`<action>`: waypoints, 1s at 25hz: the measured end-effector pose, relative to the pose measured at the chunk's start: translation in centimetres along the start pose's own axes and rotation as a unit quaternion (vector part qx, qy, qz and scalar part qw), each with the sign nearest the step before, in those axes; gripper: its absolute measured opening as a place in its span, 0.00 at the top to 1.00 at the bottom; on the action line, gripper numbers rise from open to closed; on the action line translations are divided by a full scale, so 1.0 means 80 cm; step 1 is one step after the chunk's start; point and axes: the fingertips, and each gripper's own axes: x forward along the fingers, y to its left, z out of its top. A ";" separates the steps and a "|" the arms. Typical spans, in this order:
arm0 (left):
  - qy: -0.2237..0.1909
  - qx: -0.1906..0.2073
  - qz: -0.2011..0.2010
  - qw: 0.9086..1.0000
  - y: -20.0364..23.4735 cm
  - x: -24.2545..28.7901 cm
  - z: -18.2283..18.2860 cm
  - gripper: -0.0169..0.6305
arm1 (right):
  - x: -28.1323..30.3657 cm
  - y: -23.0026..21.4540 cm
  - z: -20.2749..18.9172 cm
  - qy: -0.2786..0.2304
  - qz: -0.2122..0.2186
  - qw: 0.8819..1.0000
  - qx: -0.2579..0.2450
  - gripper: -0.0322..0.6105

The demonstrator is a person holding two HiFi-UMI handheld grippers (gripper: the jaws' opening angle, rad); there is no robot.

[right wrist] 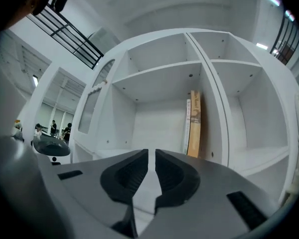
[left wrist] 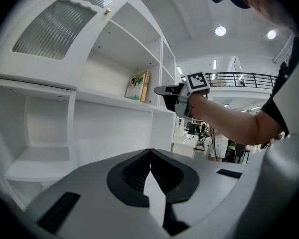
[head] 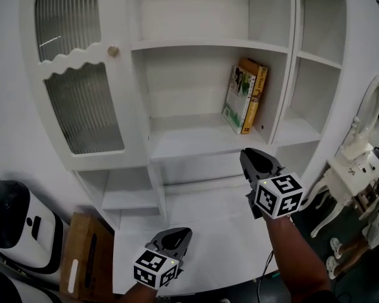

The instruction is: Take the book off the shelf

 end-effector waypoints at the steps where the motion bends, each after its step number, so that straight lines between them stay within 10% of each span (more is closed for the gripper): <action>1: 0.001 -0.002 0.001 1.000 0.000 -0.001 -0.002 0.96 | 0.012 -0.008 0.012 -0.004 -0.006 1.000 -0.004 0.90; 12: 0.020 -0.021 0.014 0.999 0.005 -0.010 -0.032 0.96 | 0.111 -0.077 0.082 -0.007 -0.074 0.995 -0.059 0.69; 25: 0.019 -0.041 0.021 0.999 0.012 -0.016 -0.040 0.96 | 0.144 -0.113 0.065 0.014 -0.118 0.993 -0.004 0.67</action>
